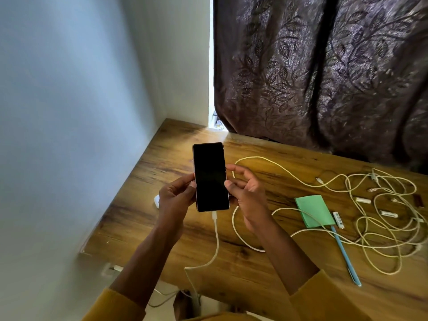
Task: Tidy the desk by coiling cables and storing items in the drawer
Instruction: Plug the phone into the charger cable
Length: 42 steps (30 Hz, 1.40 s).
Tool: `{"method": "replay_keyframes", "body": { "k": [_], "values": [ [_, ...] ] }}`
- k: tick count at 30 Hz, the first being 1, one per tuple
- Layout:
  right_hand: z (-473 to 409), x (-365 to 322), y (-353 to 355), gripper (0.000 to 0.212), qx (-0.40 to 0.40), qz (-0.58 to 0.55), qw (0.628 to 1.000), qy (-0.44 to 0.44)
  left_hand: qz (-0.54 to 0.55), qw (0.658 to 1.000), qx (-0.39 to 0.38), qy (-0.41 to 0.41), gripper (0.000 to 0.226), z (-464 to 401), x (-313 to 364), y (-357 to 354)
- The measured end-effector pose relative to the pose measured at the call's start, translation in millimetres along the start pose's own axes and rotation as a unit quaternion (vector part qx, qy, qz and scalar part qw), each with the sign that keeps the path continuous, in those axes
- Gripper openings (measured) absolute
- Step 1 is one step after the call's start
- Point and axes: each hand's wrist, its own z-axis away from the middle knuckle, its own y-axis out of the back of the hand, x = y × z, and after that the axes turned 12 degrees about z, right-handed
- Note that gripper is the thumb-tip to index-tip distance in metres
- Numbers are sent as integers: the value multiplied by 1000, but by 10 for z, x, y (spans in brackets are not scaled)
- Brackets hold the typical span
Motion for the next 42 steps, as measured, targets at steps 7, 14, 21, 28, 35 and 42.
{"method": "replay_keyframes", "body": {
  "k": [7,14,21,28,35,42],
  "values": [
    [37,-36,-15,38,-1,4,1000,14,-2,1000,-7,-7,31,39,6,1],
    [53,-73,-25,38,-1,-3,1000,16,-2,1000,-17,-12,31,42,17,21],
    [53,-80,-24,38,-3,-7,1000,17,-7,1000,-16,-8,31,11,53,44],
    [64,-71,-18,38,0,-14,1000,22,-10,1000,-11,-8,31,6,56,34],
    [51,-57,-13,38,0,-16,1000,18,-8,1000,-14,-5,31,10,69,18],
    [20,-20,4,37,0,-1,1000,14,-6,1000,-4,5,32,22,51,-19]
  ]
}}
